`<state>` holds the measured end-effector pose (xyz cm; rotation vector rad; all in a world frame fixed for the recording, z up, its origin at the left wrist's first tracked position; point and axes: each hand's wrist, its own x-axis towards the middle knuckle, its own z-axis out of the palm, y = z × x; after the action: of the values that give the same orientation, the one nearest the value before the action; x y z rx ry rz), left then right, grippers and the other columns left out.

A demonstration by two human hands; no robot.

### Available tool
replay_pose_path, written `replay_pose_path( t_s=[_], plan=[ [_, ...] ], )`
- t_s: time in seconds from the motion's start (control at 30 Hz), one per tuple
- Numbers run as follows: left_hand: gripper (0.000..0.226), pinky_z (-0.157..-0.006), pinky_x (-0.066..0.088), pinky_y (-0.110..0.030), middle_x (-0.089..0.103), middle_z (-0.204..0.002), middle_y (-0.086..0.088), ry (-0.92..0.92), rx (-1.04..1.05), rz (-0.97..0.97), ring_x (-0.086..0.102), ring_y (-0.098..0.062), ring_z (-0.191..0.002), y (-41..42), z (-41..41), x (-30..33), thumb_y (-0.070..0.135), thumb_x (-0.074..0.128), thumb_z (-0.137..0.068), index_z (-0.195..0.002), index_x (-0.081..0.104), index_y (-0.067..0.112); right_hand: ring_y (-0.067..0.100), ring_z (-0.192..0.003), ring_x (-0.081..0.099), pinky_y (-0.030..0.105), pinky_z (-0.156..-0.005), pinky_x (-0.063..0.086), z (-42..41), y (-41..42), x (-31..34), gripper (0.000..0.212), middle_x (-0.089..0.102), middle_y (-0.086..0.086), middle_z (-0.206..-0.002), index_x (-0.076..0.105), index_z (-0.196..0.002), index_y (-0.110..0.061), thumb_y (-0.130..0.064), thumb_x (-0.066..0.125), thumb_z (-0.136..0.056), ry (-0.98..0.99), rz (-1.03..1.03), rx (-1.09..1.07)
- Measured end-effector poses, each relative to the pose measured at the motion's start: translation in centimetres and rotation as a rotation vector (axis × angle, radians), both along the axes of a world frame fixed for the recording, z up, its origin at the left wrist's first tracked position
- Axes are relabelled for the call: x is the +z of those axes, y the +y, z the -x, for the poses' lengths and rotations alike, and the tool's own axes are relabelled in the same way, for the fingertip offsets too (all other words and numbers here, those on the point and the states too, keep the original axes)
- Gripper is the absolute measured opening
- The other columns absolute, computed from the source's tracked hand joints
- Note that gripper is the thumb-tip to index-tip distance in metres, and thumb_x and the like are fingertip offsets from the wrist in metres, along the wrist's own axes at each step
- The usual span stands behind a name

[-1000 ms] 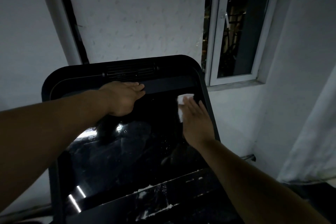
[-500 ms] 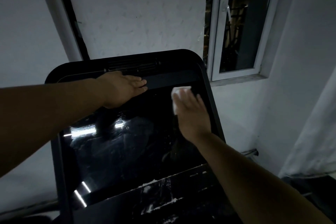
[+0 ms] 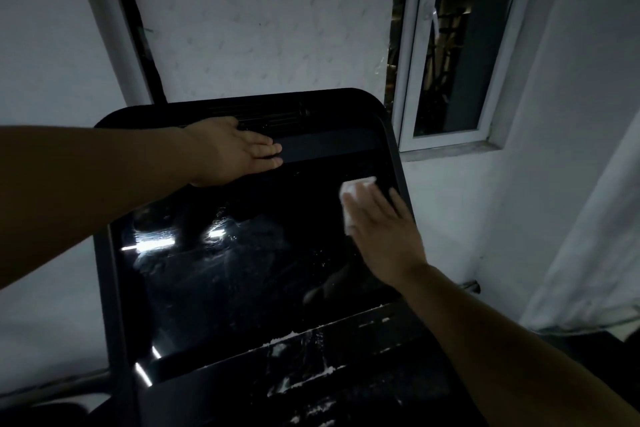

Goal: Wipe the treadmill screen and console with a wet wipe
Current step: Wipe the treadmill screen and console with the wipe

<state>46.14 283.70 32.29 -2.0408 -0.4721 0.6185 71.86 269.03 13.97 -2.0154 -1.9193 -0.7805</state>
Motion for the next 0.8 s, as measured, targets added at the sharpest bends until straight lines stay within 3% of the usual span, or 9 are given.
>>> replay_pose_path(
  t_s=[0.13, 0.23, 0.37, 0.5, 0.6, 0.7, 0.8],
  plan=[
    [0.072, -0.108, 0.026, -0.036, -0.015, -0.169, 0.004, 0.030, -0.027, -0.011, -0.005, -0.013, -0.156, 0.3, -0.4, 0.3, 0.018, 0.035, -0.107, -0.160, -0.013, 0.031, 0.032, -0.157, 0.017, 0.053, -0.127, 0.012, 0.3, -0.8, -0.3, 0.061, 0.025, 0.015, -0.167, 0.023, -0.161, -0.018, -0.041, 0.037, -0.106, 0.078, 0.000, -0.094],
    [0.069, -0.107, 0.026, -0.036, -0.014, -0.170, 0.004, 0.025, -0.036, -0.014, -0.004, -0.013, -0.156, 0.3, -0.4, -0.1, 0.018, 0.031, -0.107, -0.160, -0.011, 0.030, 0.032, -0.157, 0.013, 0.053, -0.127, 0.010, 4.5, -0.4, -1.1, 0.061, 0.023, 0.015, -0.168, 0.024, -0.160, -0.018, -0.040, 0.037, -0.105, 0.122, 0.009, -0.014],
    [0.069, -0.108, 0.026, -0.035, -0.015, -0.170, 0.003, -0.013, -0.015, -0.019, -0.004, -0.013, -0.156, -0.3, -0.1, -0.6, 0.020, 0.032, -0.107, -0.160, -0.012, 0.030, 0.030, -0.155, 0.024, 0.053, -0.125, 0.017, 7.0, -0.2, -1.8, 0.057, 0.033, 0.010, -0.165, 0.036, -0.156, -0.017, -0.037, 0.035, -0.103, 0.074, 0.021, 0.127],
    [0.068, -0.111, 0.027, -0.038, -0.012, -0.170, 0.001, -0.061, 0.013, -0.021, 0.000, -0.014, -0.157, -0.7, -0.3, -1.0, 0.019, 0.033, -0.107, -0.161, -0.008, 0.027, 0.026, -0.158, 0.014, 0.051, -0.127, 0.010, 2.9, -1.4, -1.7, 0.061, 0.026, 0.009, -0.168, 0.025, -0.160, -0.019, -0.042, 0.017, -0.104, 0.141, 0.043, -0.043],
    [0.067, -0.112, 0.028, -0.038, -0.011, -0.170, 0.001, -0.086, 0.016, -0.011, 0.000, -0.015, -0.157, -0.7, -0.4, -1.2, 0.020, 0.033, -0.107, -0.161, -0.006, 0.027, 0.030, -0.157, 0.016, 0.052, -0.127, 0.011, 1.2, -2.1, -1.7, 0.064, 0.025, 0.014, -0.168, 0.023, -0.160, -0.017, -0.048, 0.013, -0.105, 0.240, 0.023, -0.131],
    [0.067, -0.112, 0.029, -0.038, -0.012, -0.170, 0.002, -0.095, 0.020, -0.002, 0.000, -0.015, -0.157, -0.7, -0.7, -1.4, 0.020, 0.034, -0.107, -0.161, -0.006, 0.027, 0.029, -0.158, 0.010, 0.050, -0.128, 0.005, 2.0, 0.1, 0.5, 0.069, 0.018, 0.014, -0.170, 0.019, -0.161, -0.017, -0.054, 0.011, -0.103, 0.282, 0.027, -0.105],
    [0.066, -0.113, 0.028, -0.038, -0.014, -0.170, 0.002, -0.103, 0.022, -0.001, -0.001, -0.014, -0.157, -0.8, -0.6, -1.5, 0.020, 0.031, -0.107, -0.161, -0.007, 0.027, 0.027, -0.159, 0.006, 0.048, -0.128, 0.001, 2.2, 2.5, 3.4, 0.071, 0.013, 0.012, -0.171, 0.017, -0.161, -0.019, -0.054, 0.009, -0.100, 0.187, 0.060, -0.007]
  ],
)
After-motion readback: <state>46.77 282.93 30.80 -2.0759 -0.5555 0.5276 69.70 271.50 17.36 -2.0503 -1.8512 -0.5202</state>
